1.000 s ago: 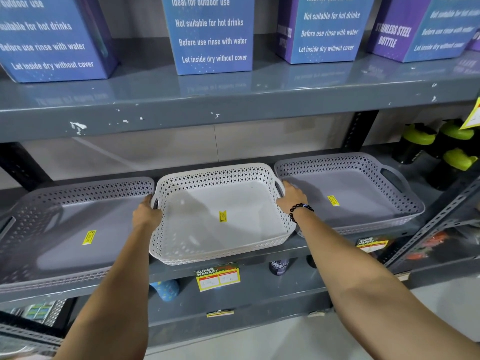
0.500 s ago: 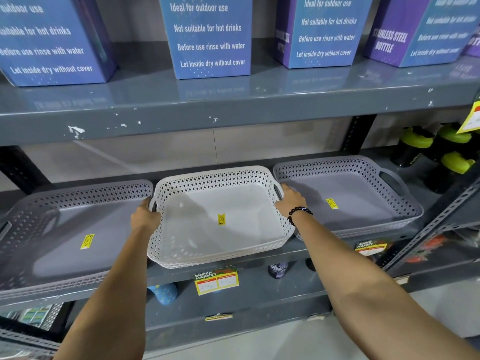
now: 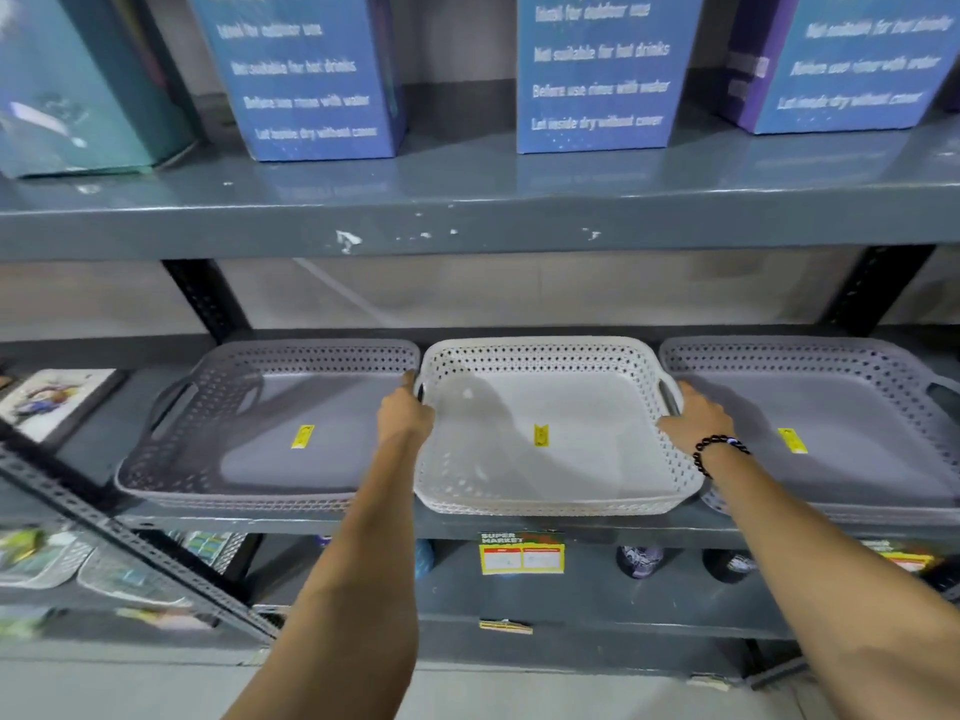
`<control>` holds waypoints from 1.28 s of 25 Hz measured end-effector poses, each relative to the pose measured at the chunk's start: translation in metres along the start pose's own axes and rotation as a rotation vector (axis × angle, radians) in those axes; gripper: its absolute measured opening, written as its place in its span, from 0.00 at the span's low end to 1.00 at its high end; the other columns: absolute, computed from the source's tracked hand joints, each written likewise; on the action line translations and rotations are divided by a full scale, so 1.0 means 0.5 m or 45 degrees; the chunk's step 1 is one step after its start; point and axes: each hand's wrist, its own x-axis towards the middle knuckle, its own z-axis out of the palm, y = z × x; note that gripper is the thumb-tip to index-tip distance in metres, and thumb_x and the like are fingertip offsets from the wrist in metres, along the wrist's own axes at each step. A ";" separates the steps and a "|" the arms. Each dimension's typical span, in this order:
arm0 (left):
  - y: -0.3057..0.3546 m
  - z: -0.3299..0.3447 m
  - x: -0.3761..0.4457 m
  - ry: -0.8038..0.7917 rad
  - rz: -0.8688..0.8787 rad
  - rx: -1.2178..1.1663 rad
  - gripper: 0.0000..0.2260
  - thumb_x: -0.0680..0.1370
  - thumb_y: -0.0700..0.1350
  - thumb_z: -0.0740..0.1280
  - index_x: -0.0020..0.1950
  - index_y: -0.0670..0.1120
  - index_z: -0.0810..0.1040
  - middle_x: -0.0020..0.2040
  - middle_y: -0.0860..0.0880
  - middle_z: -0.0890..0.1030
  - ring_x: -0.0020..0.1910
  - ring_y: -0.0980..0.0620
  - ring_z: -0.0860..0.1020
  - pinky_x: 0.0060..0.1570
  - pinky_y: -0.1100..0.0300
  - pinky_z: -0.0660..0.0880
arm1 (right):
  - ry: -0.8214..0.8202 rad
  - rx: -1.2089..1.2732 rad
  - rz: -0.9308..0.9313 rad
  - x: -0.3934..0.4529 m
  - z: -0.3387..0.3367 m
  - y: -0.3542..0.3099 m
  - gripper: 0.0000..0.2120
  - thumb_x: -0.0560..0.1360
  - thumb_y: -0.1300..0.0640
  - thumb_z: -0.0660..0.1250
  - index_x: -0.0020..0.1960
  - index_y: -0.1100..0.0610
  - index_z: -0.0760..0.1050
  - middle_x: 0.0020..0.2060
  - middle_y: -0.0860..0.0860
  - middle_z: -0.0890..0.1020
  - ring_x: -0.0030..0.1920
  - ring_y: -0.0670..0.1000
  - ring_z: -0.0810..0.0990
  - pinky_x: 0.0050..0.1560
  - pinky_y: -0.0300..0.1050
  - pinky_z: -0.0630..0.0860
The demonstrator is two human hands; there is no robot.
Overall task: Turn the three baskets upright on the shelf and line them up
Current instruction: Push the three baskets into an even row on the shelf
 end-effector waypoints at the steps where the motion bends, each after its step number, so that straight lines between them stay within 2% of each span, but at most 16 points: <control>1: 0.002 0.000 -0.001 0.000 0.003 0.009 0.28 0.77 0.33 0.57 0.77 0.49 0.59 0.62 0.35 0.78 0.60 0.34 0.76 0.55 0.47 0.76 | 0.010 0.004 0.002 0.000 0.000 0.001 0.28 0.75 0.61 0.62 0.74 0.54 0.60 0.58 0.61 0.79 0.48 0.60 0.78 0.46 0.49 0.74; 6: -0.001 0.008 0.002 -0.017 0.025 0.018 0.32 0.75 0.31 0.56 0.77 0.51 0.57 0.58 0.35 0.78 0.56 0.36 0.78 0.51 0.48 0.77 | 0.031 0.035 0.024 -0.002 -0.001 0.005 0.29 0.73 0.62 0.62 0.73 0.53 0.62 0.60 0.61 0.78 0.57 0.64 0.77 0.55 0.54 0.76; 9: -0.002 0.010 0.005 -0.015 0.023 0.037 0.32 0.75 0.32 0.56 0.77 0.52 0.57 0.58 0.36 0.79 0.55 0.36 0.78 0.50 0.48 0.78 | 0.008 0.030 0.034 -0.004 -0.004 0.002 0.30 0.73 0.61 0.63 0.73 0.53 0.61 0.60 0.61 0.78 0.57 0.64 0.78 0.55 0.54 0.77; 12: -0.001 0.007 0.001 0.002 0.043 0.166 0.30 0.76 0.34 0.58 0.76 0.52 0.58 0.58 0.38 0.80 0.55 0.38 0.79 0.45 0.51 0.75 | -0.017 0.025 0.041 -0.009 -0.008 -0.001 0.30 0.73 0.61 0.63 0.74 0.53 0.60 0.60 0.61 0.78 0.56 0.63 0.79 0.54 0.53 0.78; 14: -0.001 0.004 -0.003 0.019 0.080 0.249 0.27 0.77 0.38 0.61 0.75 0.49 0.59 0.61 0.40 0.78 0.57 0.38 0.78 0.49 0.50 0.76 | -0.061 0.014 0.069 -0.014 -0.016 -0.002 0.32 0.73 0.58 0.64 0.75 0.55 0.57 0.63 0.62 0.76 0.57 0.63 0.78 0.50 0.51 0.78; 16: -0.003 0.001 -0.009 0.028 0.102 0.311 0.27 0.78 0.45 0.64 0.75 0.44 0.58 0.68 0.41 0.73 0.63 0.38 0.75 0.57 0.47 0.74 | -0.089 0.036 0.106 -0.020 -0.025 -0.004 0.36 0.73 0.52 0.67 0.76 0.57 0.53 0.66 0.62 0.73 0.61 0.63 0.77 0.53 0.52 0.77; 19: -0.004 -0.002 -0.022 0.118 0.170 0.385 0.30 0.79 0.50 0.62 0.76 0.40 0.55 0.74 0.41 0.66 0.73 0.40 0.64 0.72 0.45 0.62 | -0.002 0.035 0.090 -0.035 -0.034 -0.012 0.41 0.74 0.44 0.66 0.76 0.59 0.49 0.68 0.62 0.72 0.64 0.64 0.74 0.58 0.56 0.76; 22: 0.001 -0.004 -0.051 0.205 0.258 0.441 0.29 0.81 0.52 0.57 0.77 0.39 0.55 0.76 0.41 0.62 0.77 0.41 0.57 0.76 0.46 0.53 | 0.154 -0.045 -0.075 -0.065 -0.034 -0.021 0.38 0.76 0.44 0.63 0.75 0.62 0.51 0.67 0.63 0.72 0.65 0.62 0.74 0.59 0.57 0.75; 27: 0.026 -0.016 -0.137 0.290 0.413 0.528 0.27 0.82 0.53 0.50 0.77 0.39 0.53 0.78 0.40 0.57 0.78 0.40 0.51 0.78 0.47 0.46 | 0.281 -0.176 -0.305 -0.135 -0.038 -0.045 0.31 0.78 0.47 0.59 0.74 0.64 0.56 0.71 0.63 0.67 0.73 0.61 0.64 0.73 0.56 0.61; 30: 0.042 -0.031 -0.196 0.305 0.474 0.554 0.28 0.82 0.53 0.49 0.78 0.39 0.51 0.79 0.40 0.55 0.78 0.39 0.48 0.78 0.46 0.43 | 0.286 -0.183 -0.396 -0.201 -0.058 -0.072 0.29 0.80 0.48 0.54 0.75 0.63 0.55 0.73 0.62 0.64 0.76 0.59 0.57 0.77 0.54 0.51; 32: 0.044 -0.047 -0.240 0.323 0.509 0.561 0.29 0.82 0.55 0.47 0.78 0.40 0.50 0.79 0.41 0.53 0.78 0.39 0.46 0.77 0.46 0.41 | 0.340 -0.181 -0.454 -0.250 -0.070 -0.087 0.28 0.81 0.48 0.52 0.75 0.63 0.55 0.74 0.62 0.62 0.77 0.58 0.55 0.78 0.53 0.49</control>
